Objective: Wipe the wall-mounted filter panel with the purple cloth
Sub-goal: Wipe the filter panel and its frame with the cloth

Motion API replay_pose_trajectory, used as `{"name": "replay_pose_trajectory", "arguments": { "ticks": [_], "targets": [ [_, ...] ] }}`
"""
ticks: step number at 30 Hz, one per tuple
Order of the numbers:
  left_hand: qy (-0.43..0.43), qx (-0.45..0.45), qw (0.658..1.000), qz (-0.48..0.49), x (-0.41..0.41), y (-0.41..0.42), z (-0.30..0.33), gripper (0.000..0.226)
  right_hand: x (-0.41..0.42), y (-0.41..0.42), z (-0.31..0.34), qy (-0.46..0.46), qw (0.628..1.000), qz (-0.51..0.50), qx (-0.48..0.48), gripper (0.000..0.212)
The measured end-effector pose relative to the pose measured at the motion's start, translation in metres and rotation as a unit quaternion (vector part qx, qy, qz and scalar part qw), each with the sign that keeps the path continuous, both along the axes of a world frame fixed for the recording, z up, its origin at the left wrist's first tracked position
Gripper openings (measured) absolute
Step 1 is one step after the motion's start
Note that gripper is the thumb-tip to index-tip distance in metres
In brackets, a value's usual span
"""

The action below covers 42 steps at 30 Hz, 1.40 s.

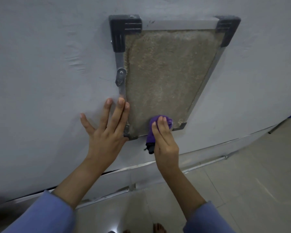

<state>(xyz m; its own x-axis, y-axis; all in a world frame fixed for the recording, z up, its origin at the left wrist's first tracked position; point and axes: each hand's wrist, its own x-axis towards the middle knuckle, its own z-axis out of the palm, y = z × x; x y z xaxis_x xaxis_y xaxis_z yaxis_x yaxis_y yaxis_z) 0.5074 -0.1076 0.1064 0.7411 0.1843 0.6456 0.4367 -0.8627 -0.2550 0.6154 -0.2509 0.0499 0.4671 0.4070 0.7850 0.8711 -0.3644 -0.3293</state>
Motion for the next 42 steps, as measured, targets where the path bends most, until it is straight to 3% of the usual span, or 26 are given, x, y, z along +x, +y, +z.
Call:
{"name": "replay_pose_trajectory", "arguments": {
  "ticks": [3, 6, 8, 10, 13, 16, 20, 24, 27, 32, 36, 42],
  "targets": [
    [-0.006, 0.006, 1.000, 0.009, 0.001, 0.000, -0.001, 0.131, -0.001, -0.003, -0.008, 0.014, 1.000, 0.009, -0.025, 0.039],
    [-0.013, -0.001, 1.000, 0.013, 0.000, -0.006, 0.001, 0.130, -0.003, -0.017, -0.016, 0.005, 0.996, 0.026, -0.087, 0.029],
    [-0.015, 0.004, 1.000, 0.017, -0.002, -0.008, 0.002, 0.126, -0.005, -0.028, -0.017, 0.022, 0.992, 0.052, -0.115, 0.035],
    [-0.033, 0.032, 0.999, 0.003, -0.007, -0.008, 0.004, 0.113, -0.005, -0.039, -0.002, 0.016, 0.995, 0.063, -0.078, 0.026],
    [-0.129, 0.075, 0.982, -0.112, -0.013, -0.001, 0.021, 0.079, 0.002, -0.046, 0.049, -0.014, 0.999, 0.037, 0.033, 0.031],
    [-0.208, 0.085, 0.957, -0.184, -0.013, 0.008, 0.066, 0.062, 0.019, -0.045, 0.116, -0.072, 0.984, 0.023, 0.159, 0.035],
    [-0.224, 0.075, 0.964, -0.125, -0.006, 0.021, 0.125, 0.084, 0.046, -0.024, 0.172, -0.115, 0.971, -0.022, 0.207, 0.033],
    [-0.106, 0.075, 0.989, -0.072, 0.002, 0.030, 0.139, 0.105, 0.053, -0.002, 0.163, -0.068, 0.987, -0.084, 0.118, 0.054],
    [-0.056, 0.101, 0.991, -0.060, 0.003, 0.038, 0.135, 0.108, 0.058, 0.003, 0.155, -0.054, 0.988, -0.065, 0.129, 0.065],
    [-0.048, 0.127, 0.990, -0.044, 0.007, 0.046, 0.134, 0.124, 0.055, 0.019, 0.154, -0.061, 0.976, -0.021, 0.208, 0.050],
    [-0.055, 0.136, 0.988, -0.044, 0.008, 0.047, 0.133, 0.122, 0.048, 0.026, 0.149, -0.060, 0.969, -0.032, 0.236, 0.036],
    [-0.060, 0.132, 0.989, -0.044, 0.007, 0.044, 0.134, 0.119, 0.032, 0.030, 0.119, -0.126, 0.982, 0.019, 0.142, 0.029]
  ]
}}
